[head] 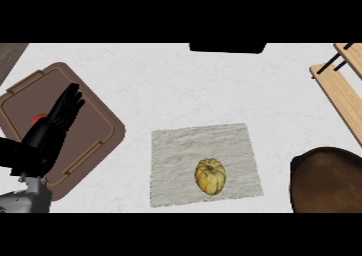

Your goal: Pick the lemon from the placemat and place it in the tiered shelf

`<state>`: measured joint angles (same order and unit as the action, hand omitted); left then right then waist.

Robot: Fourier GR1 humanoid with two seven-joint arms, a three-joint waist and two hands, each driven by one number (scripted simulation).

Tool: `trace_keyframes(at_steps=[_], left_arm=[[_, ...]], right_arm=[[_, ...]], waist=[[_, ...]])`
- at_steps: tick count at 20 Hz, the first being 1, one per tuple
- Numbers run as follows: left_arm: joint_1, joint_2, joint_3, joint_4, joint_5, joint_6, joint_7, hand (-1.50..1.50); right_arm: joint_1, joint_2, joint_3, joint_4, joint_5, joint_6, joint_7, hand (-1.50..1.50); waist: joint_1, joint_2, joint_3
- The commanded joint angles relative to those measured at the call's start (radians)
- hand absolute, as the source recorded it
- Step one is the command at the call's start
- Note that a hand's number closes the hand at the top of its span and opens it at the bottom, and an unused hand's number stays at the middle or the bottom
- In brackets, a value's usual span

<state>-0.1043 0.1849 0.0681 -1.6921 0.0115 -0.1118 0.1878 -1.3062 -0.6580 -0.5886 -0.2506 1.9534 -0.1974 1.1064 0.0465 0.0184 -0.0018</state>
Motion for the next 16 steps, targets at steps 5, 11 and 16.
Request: trace_keyframes(at_steps=[5,11,16], left_arm=[[-0.007,0.005,0.01,0.017,0.002,0.001,0.014,0.0],[0.004,-0.012,-0.006,-0.01,-0.007,0.01,0.012,0.0],[-0.017,-0.015,-0.015,-0.008,-0.023,0.019,0.017,0.0]], right_arm=[[-0.015,-0.018,-0.026,0.168,0.004,0.466,0.101,-1.5],[-0.092,-0.026,0.025,0.019,0.064,0.414,0.274,-1.5],[-0.126,0.004,0.046,-0.106,0.093,0.261,0.281,-1.5]], waist=[[-0.014,-0.008,-0.001],[-0.015,-0.014,0.0],[-0.012,-0.011,0.002]])
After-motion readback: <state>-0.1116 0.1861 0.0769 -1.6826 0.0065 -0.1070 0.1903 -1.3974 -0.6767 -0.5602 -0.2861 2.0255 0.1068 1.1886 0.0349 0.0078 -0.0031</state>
